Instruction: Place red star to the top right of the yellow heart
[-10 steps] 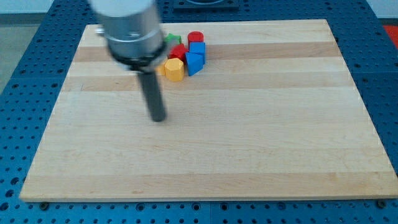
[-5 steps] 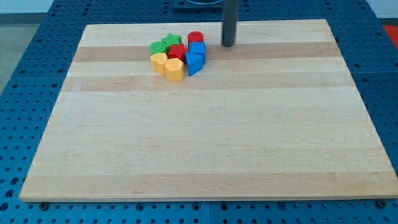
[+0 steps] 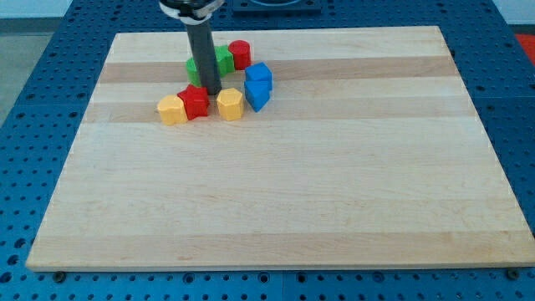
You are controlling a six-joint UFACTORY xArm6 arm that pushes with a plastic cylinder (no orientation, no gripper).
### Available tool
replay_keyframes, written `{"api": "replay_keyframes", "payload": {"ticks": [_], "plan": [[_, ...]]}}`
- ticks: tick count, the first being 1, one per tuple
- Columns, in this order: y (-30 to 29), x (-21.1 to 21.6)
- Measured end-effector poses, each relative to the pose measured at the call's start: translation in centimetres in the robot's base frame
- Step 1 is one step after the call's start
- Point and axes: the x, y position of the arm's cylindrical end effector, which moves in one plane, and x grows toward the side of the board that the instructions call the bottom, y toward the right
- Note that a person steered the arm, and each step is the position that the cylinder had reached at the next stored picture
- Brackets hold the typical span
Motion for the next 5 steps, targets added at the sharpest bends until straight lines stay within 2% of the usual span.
{"api": "replay_keyframes", "payload": {"ticks": [1,2,3,4,5], "plan": [[-0.4,0.3],[-4.7,1.8],[-6.0,2.7],[-2.1,1.0],[1.4,1.1]]}}
